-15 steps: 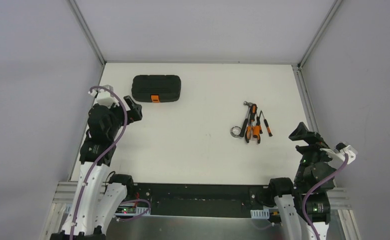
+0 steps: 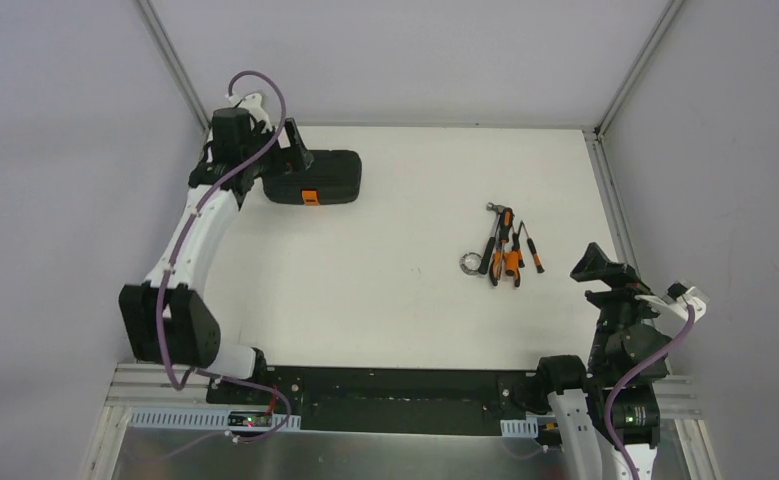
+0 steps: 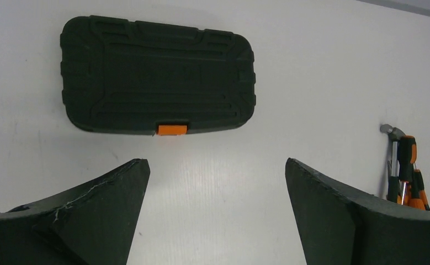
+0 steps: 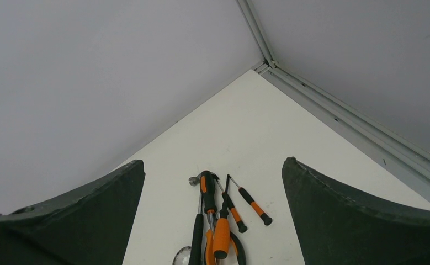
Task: Pack the tool kit
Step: Move the toolbox to the center of the board.
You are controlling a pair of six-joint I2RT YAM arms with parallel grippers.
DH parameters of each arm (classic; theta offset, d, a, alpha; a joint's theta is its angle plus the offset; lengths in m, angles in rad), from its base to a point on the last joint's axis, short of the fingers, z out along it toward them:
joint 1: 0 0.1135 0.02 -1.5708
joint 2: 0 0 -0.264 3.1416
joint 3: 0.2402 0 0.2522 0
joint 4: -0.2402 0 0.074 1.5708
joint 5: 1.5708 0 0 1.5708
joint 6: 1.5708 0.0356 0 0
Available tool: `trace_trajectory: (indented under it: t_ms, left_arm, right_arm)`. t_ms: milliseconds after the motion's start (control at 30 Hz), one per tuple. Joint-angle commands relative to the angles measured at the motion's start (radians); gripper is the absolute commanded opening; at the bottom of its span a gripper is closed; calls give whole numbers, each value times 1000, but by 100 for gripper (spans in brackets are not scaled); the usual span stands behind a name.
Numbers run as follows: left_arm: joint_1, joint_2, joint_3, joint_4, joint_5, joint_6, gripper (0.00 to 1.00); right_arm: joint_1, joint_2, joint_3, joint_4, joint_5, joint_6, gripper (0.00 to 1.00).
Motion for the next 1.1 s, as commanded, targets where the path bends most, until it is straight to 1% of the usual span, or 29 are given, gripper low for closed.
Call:
trace_trajectory:
  t_ms: [0,233,300,433,533,767,933,1067]
  left_arm:
    - [-7,209,181,-11,77,35,99]
    - [9,580,475,-115,138,51,99]
    - [12,661,535,-137,152,51,99]
    - [12,747,580,-166,175,44,99]
    - [12,759,565,-191,178,31,99]
    - [-1,681,418,-204,157,-18,99]
    - [-52,620,315,-222,123,-67,99]
    - [-103,560,224,-240,106,-160,99]
  right_arm:
    - [-5,-60,13,10,-38,-2,100]
    - [1,-69,6,6,-44,-23,100]
    - [3,-69,6,5,-44,-28,100]
    - [5,-68,4,9,-46,-31,100]
    - [4,-69,4,10,-40,-34,100]
    - [4,-79,1,13,-29,-37,100]
    - [4,-91,1,13,-26,-36,100]
    - [6,-95,3,11,-25,-33,100]
